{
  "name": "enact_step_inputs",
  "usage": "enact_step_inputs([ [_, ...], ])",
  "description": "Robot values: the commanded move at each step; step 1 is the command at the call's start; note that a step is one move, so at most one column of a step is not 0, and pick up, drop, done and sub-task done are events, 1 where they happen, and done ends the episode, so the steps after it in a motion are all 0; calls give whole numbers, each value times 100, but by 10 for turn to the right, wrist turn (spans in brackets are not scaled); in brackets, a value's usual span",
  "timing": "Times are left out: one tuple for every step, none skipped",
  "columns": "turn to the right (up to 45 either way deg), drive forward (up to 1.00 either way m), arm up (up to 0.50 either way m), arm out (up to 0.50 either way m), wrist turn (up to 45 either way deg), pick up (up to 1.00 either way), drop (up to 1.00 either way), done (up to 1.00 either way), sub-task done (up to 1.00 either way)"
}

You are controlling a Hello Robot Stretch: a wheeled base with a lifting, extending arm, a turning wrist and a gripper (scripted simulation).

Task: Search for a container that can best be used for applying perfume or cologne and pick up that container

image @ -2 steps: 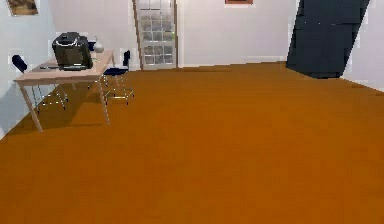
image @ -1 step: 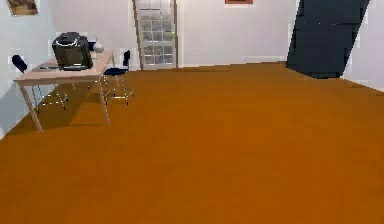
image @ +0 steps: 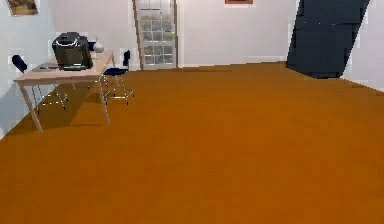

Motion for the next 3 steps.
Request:
enact_step_inputs([
  [0, 0, -26, 0, 0, 0, 0, 0, 0],
  [0, 0, 0, 0, 0, 100, 0, 0, 0],
  [0, 0, 10, 0, 0, 0, 0, 0, 0],
])
